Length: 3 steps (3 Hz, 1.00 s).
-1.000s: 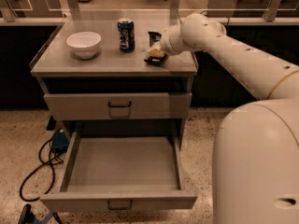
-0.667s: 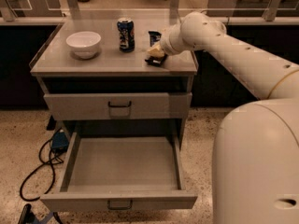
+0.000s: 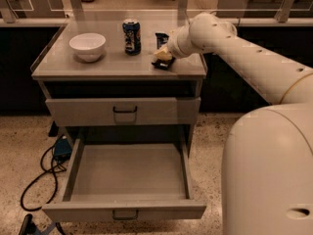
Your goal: Pick rxbar blueberry from middle drawer and place on counter
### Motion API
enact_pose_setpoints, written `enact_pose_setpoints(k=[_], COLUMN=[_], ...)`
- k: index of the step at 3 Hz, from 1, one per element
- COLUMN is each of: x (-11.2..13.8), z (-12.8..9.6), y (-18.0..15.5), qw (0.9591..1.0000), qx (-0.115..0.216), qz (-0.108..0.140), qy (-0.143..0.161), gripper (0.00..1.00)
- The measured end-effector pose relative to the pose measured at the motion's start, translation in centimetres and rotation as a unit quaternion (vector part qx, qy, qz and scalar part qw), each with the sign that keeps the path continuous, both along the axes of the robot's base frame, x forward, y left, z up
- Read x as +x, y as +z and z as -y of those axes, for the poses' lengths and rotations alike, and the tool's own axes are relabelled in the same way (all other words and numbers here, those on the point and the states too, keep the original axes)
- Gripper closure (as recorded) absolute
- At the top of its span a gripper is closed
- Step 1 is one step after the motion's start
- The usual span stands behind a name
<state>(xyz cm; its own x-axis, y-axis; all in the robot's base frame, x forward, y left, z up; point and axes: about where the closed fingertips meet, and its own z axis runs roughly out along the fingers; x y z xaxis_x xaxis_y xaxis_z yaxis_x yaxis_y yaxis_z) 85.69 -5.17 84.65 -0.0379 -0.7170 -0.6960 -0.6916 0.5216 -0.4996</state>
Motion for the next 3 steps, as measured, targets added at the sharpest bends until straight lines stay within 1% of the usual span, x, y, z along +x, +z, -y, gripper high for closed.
enact_pose_setpoints(k=[2, 3], x=[0.0, 0.0], z=[-0.01, -0.01], y=[-0.01, -0.01], qw=[1.0, 1.0], qx=[0.0, 0.0], qz=[0.0, 0.0], qy=[0.0, 0.0], gripper=[0.11, 0.0])
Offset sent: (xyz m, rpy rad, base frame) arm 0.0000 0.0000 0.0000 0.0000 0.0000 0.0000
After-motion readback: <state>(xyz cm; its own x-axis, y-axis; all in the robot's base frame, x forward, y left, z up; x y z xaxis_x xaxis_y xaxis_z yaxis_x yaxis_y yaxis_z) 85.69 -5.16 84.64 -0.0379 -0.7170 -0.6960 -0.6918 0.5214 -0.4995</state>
